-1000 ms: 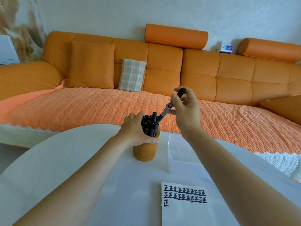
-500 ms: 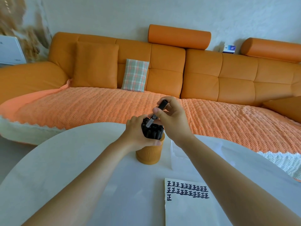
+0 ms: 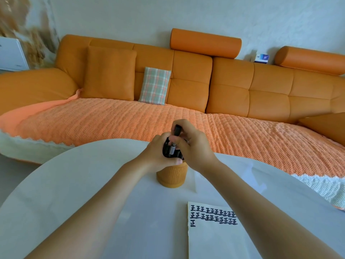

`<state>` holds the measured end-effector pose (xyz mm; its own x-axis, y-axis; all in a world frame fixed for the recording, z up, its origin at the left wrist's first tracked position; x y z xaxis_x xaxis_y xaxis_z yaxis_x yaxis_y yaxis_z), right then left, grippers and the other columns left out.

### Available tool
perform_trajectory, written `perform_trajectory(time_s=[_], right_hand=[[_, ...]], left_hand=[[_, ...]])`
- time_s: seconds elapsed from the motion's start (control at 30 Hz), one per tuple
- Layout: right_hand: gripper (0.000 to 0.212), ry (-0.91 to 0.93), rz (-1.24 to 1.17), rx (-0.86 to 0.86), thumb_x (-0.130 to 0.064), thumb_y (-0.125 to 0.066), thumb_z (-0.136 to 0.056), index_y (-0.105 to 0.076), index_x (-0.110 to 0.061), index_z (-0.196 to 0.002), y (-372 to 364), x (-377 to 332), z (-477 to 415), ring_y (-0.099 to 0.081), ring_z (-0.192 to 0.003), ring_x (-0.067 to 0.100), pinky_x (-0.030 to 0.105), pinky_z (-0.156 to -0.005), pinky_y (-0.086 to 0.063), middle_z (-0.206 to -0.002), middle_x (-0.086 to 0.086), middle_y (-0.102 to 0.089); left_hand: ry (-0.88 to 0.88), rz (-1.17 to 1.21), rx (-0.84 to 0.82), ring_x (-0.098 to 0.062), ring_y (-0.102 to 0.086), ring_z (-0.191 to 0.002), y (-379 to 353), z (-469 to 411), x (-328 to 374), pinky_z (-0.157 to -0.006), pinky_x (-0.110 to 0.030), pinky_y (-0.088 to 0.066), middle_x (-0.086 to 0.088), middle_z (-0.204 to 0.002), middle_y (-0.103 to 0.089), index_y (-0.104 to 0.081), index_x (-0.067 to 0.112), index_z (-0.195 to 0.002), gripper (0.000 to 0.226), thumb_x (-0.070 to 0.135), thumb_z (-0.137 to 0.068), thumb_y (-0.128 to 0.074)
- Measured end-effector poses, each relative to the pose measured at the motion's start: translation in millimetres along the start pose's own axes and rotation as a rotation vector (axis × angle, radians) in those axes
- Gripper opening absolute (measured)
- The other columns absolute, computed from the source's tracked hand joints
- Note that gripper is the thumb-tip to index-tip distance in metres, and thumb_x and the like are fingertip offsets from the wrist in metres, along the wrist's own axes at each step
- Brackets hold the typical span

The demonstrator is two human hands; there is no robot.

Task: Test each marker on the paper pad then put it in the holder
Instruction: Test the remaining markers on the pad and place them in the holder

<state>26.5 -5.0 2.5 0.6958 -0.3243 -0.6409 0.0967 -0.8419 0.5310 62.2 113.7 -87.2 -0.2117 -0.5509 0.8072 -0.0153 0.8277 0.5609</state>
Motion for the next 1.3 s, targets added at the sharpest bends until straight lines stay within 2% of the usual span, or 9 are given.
perform_trajectory(time_s=[0.07, 0.17, 0.43, 0.6, 0.87, 1.0, 1.1, 1.2, 1.3], right_hand=[[0.021, -0.004, 0.027, -0.006, -0.009, -0.059, -0.096, -0.053, -0.025, -0.109, 2, 2, -2, -0.066, -0.083, 0.011, 0.030, -0.067, -0.057, -0.085, -0.012, -0.060], [0.022, -0.017, 0.036, -0.038, -0.009, -0.058, -0.096, -0.053, -0.028, -0.107, 4, 4, -6, -0.067, -0.084, 0.013, 0.033, -0.070, -0.058, -0.087, -0.009, -0.063], [0.019, -0.065, 0.041, 0.030, -0.008, -0.059, -0.094, -0.054, -0.021, -0.106, 15, 21, 0, -0.068, -0.084, 0.013, 0.042, -0.070, -0.058, -0.093, 0.000, -0.065], [0.017, -0.091, 0.075, 0.070, -0.014, -0.065, -0.092, -0.056, -0.023, -0.104, 16, 26, -1, -0.066, -0.087, 0.007, 0.030, -0.072, -0.057, -0.093, -0.005, -0.066], [0.016, -0.198, 0.148, 0.023, -0.023, -0.071, -0.088, -0.060, -0.023, -0.100, 10, 44, -4, -0.058, -0.076, 0.000, 0.010, -0.060, -0.042, -0.085, -0.011, -0.063], [0.029, -0.152, 0.245, -0.026, -0.019, -0.074, -0.085, -0.061, -0.023, -0.111, 11, 39, -11, -0.059, -0.095, 0.016, 0.020, -0.075, -0.049, -0.113, 0.000, -0.052], [0.056, -0.046, 0.425, -0.168, -0.015, -0.063, -0.089, -0.046, -0.025, -0.142, 2, 26, -21, -0.050, -0.128, 0.021, 0.033, -0.105, -0.042, -0.143, 0.000, -0.047], [0.038, -0.097, 0.416, -0.186, -0.022, -0.044, -0.102, -0.054, -0.024, -0.139, -2, 27, -28, -0.046, -0.137, 0.017, 0.021, -0.101, -0.033, -0.149, -0.005, -0.050], [0.032, -0.129, 0.337, -0.176, -0.023, -0.039, -0.105, -0.062, -0.020, -0.127, -7, 36, -26, -0.047, -0.136, 0.017, 0.017, -0.096, -0.037, -0.153, -0.007, -0.045]], left_hand=[[0.018, 0.022, -0.052, -0.009, -0.050, -0.122, 0, 1, 3, -0.099, -0.037, -0.046, 0.010, -0.129, -0.050, -0.042, 0.043, -0.131, 0.069, 0.045, -0.071, -0.078], [0.014, 0.059, -0.103, -0.003, -0.050, -0.119, -1, 2, 3, -0.093, -0.024, -0.043, 0.016, -0.126, -0.053, -0.037, 0.038, -0.135, 0.068, 0.031, -0.080, -0.077], [0.044, 0.043, 0.011, -0.006, -0.054, -0.110, 5, -3, 6, -0.090, -0.030, -0.049, 0.016, -0.117, -0.055, -0.041, 0.033, -0.123, 0.075, 0.033, -0.065, -0.088], [0.065, 0.113, -0.037, -0.012, -0.057, -0.112, -2, -5, 4, -0.093, -0.035, -0.051, 0.006, -0.121, -0.056, -0.035, 0.031, -0.127, 0.074, 0.025, -0.073, -0.085], [0.064, 0.168, -0.045, -0.013, -0.060, -0.111, -3, -4, 1, -0.097, -0.039, -0.052, 0.002, -0.122, -0.059, -0.034, 0.034, -0.129, 0.075, 0.021, -0.074, -0.083], [0.062, 0.184, -0.063, -0.010, -0.058, -0.111, -8, -1, 0, -0.095, -0.035, -0.051, 0.003, -0.123, -0.055, -0.028, 0.034, -0.132, 0.076, 0.022, -0.077, -0.080], [0.046, 0.151, -0.081, -0.009, -0.056, -0.114, -8, -2, 1, -0.098, -0.034, -0.049, 0.006, -0.125, -0.053, -0.026, 0.034, -0.132, 0.079, 0.027, -0.076, -0.081], [0.036, 0.158, -0.078, -0.011, -0.054, -0.118, -8, -2, 1, -0.100, -0.035, -0.048, 0.006, -0.130, -0.050, -0.025, 0.035, -0.134, 0.083, 0.030, -0.074, -0.083], [0.033, 0.171, -0.075, -0.012, -0.053, -0.121, -8, -1, -2, -0.102, -0.036, -0.047, 0.006, -0.131, -0.049, -0.024, 0.032, -0.139, 0.088, 0.029, -0.074, -0.084]])
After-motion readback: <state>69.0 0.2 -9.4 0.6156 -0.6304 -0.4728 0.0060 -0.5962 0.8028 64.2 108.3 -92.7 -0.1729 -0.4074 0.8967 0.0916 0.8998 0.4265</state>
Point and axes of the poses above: each hand's wrist, its own z-axis away from the middle knuckle, its own y-axis out of the back of the hand, x = y × z, the point moved 8 cm from there along -z, towards the middle knuckle
